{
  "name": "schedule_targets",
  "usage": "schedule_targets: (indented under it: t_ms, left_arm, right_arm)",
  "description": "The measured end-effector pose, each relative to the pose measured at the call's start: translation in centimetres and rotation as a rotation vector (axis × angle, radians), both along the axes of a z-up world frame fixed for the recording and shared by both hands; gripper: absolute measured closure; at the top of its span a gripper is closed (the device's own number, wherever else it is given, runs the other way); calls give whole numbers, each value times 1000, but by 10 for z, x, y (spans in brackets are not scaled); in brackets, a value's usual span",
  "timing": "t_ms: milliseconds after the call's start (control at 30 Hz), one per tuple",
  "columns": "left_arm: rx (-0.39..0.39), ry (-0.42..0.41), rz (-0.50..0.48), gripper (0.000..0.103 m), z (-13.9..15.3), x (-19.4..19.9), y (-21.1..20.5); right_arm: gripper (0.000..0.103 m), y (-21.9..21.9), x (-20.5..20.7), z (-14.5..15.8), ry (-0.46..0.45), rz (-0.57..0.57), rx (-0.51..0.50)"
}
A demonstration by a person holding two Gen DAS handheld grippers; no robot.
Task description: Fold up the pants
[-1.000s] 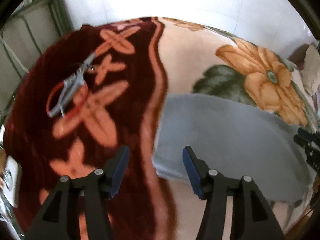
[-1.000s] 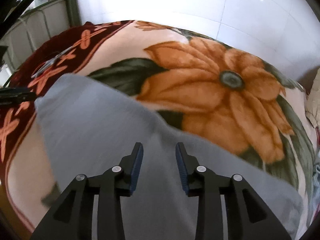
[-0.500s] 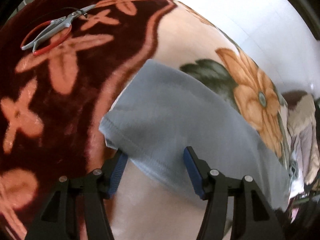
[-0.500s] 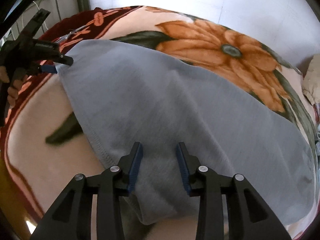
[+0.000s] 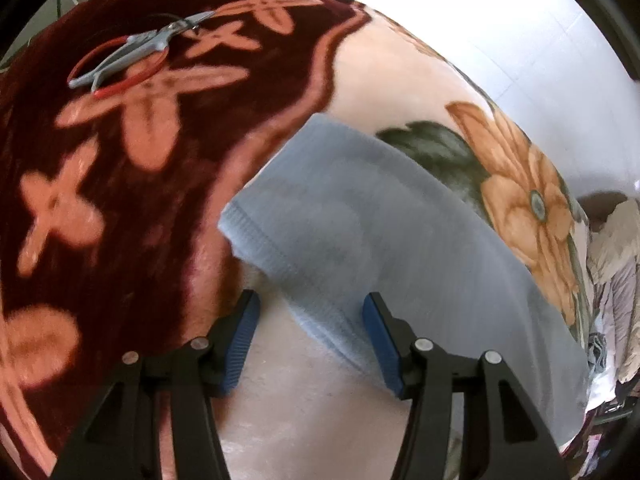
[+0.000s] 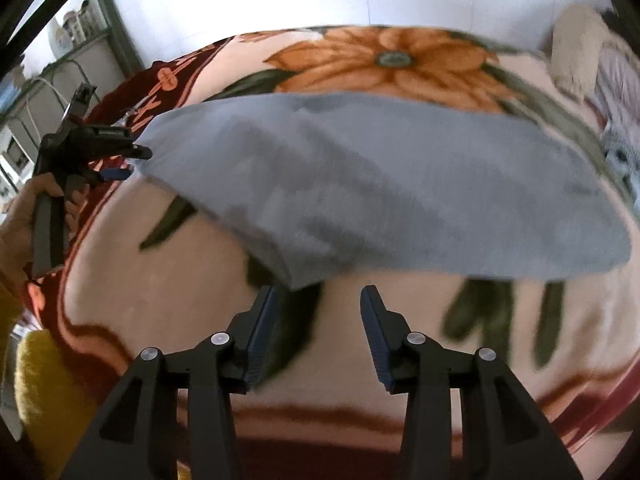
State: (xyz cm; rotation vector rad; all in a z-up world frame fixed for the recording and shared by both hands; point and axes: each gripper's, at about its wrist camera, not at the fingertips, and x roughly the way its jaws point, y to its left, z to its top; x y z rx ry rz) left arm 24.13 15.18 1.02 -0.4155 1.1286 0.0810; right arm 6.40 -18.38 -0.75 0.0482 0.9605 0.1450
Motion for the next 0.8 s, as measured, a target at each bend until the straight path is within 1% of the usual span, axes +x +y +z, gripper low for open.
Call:
schedule_targets:
  t_ms: [67, 167, 267, 367, 400, 433, 500, 533, 567, 600, 633, 700, 800]
  left_arm:
    - [-30, 7, 22, 46, -2, 1, 4]
    - [-62, 4, 43, 42, -3, 9, 5]
    - [-63, -12, 63, 39, -6, 16, 3]
    - [-52, -32, 103, 39, -8, 17, 1]
    - [-51, -37, 119, 41, -8, 17, 1]
    - [-49, -44, 135, 44, -7, 16, 0]
    - [-55, -55, 148, 62, -7, 14, -1]
    - [-71, -62, 147, 68, -6, 13, -1]
    - [-90, -66, 141, 84, -6, 14, -1]
    - [-116, -69, 134, 92, -6, 14, -1]
    - [-125, -74, 133, 92, -5, 13, 0]
    - [-116, -101, 126, 94, 3, 10, 1]
    - [-103, -139, 91, 95, 20, 0, 1]
  right_arm:
    - [59, 2, 5, -5, 6, -13, 1]
    - [59, 3, 20, -11, -3, -61, 2]
    - [59, 2, 32, -19, 10, -130, 40]
    - [59, -1, 34, -26, 3, -196, 79]
    - [59, -1, 32, -27, -4, -209, 90]
    - [59, -1, 31, -27, -10, -214, 92]
    - [67, -1, 30, -26, -16, -220, 80]
    - [70, -2, 29, -25, -16, -226, 80]
    - [80, -5, 28, -24, -15, -235, 86]
    - [85, -7, 28, -23, -15, -241, 95]
    - [86, -12, 27, -21, -14, -244, 119]
    - [91, -15, 25, -15, -21, -241, 139]
    - [92, -14, 19, 1, -53, -228, 122]
